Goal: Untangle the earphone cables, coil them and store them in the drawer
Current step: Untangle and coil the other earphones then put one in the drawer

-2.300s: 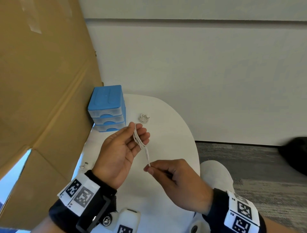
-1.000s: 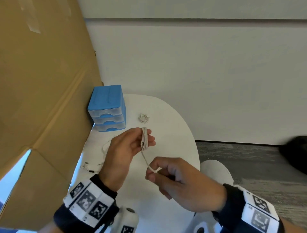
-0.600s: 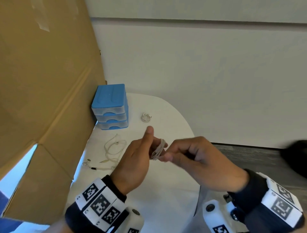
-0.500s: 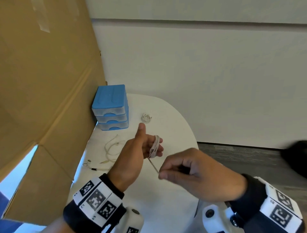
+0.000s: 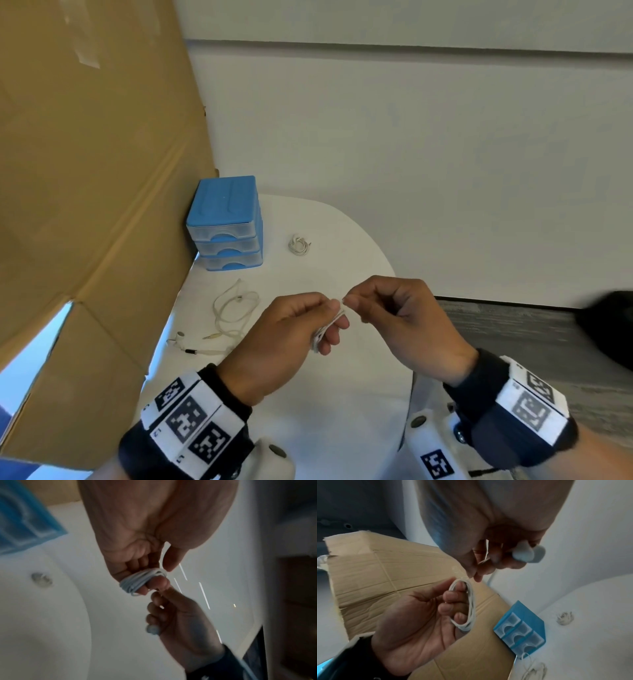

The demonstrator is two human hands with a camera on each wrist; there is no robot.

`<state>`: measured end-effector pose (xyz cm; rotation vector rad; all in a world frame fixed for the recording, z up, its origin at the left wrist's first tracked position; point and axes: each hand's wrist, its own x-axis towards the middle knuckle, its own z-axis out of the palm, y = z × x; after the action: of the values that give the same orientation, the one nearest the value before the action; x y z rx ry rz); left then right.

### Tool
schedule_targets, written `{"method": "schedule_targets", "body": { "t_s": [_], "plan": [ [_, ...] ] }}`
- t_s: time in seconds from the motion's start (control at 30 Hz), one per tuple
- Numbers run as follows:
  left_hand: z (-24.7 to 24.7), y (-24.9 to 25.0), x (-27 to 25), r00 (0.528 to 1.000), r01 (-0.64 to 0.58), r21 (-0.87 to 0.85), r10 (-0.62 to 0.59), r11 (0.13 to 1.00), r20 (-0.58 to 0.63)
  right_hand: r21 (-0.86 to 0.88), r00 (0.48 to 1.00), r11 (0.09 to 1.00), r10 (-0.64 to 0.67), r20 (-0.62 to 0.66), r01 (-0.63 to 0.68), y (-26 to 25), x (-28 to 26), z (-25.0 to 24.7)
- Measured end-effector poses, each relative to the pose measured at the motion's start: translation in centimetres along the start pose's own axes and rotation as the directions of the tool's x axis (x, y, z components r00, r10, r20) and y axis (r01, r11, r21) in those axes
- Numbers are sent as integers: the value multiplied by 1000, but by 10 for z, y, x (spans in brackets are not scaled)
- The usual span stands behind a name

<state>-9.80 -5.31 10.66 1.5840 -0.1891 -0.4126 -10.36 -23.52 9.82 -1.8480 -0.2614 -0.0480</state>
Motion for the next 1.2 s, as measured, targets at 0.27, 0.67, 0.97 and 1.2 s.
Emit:
{"method": "schedule_targets", "body": {
  "t_s": [0.27, 0.67, 0.97, 1.2],
  "plan": [
    [-3, 4, 2, 998, -22, -124, 14, 992, -65, -174, 997, 984, -6, 77, 20, 19, -7, 17],
    [-3, 3, 4, 990, 89, -449, -128, 889, -58, -99, 976, 981, 181, 122, -169, 12, -12, 25],
    [-2, -4, 8, 979, 98, -583, -183, 807, -90, -119, 966, 969, 231, 117, -217, 9, -14, 30],
    [-3, -8, 12, 969, 74, -625, -205, 777, -139, 71, 929, 932, 344, 137, -356, 6, -12, 31]
  ]
}}
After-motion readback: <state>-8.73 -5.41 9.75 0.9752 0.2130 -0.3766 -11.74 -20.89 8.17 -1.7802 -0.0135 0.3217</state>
